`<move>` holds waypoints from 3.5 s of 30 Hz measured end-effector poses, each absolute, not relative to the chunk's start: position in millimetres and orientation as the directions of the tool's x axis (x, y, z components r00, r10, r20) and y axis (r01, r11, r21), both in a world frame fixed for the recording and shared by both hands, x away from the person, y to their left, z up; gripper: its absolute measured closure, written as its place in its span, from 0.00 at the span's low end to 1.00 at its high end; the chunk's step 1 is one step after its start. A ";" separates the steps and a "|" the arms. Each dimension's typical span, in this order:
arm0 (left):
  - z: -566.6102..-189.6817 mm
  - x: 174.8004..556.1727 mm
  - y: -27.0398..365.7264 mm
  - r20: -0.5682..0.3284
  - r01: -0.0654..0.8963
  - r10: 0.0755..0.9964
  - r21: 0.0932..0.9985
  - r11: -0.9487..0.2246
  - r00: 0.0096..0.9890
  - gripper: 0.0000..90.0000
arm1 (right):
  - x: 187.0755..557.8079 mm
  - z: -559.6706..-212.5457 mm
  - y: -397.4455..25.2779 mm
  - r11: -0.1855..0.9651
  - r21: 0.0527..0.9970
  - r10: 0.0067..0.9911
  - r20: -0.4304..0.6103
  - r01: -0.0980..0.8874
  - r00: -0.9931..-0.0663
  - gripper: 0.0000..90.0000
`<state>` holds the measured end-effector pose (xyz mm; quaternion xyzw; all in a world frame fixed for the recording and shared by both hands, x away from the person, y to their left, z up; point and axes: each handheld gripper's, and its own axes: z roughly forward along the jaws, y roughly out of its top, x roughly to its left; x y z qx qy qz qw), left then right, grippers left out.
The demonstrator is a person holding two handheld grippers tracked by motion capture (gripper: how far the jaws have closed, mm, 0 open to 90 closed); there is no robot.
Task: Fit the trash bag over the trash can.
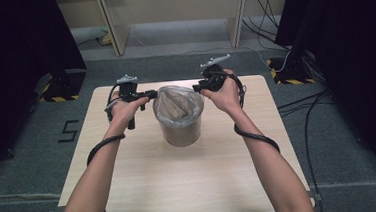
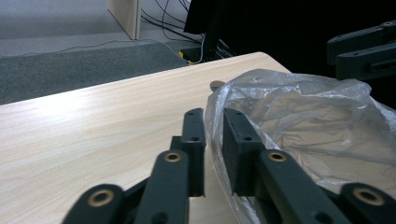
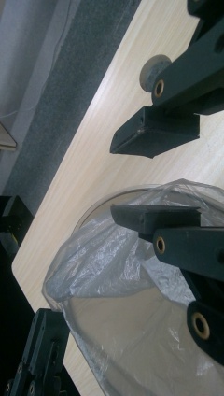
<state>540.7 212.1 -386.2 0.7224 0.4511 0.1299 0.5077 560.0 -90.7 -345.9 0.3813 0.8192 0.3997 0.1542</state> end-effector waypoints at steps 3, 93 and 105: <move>-385.5 541.6 210.6 -0.268 0.518 0.785 0.852 -0.078 0.559 0.92 | 564.3 -348.0 -88.3 0.400 0.761 0.745 0.054 0.510 -0.665 0.77; -382.6 551.8 194.4 -0.201 0.484 0.793 0.865 -0.132 0.576 1.00 | 553.7 -350.2 -109.4 0.335 0.767 0.731 0.154 0.547 -0.665 0.73; -382.6 553.3 191.9 -0.189 0.476 0.794 0.868 -0.140 0.578 1.00 | 555.2 -358.0 -107.1 0.354 0.749 0.713 0.171 0.560 -0.680 1.00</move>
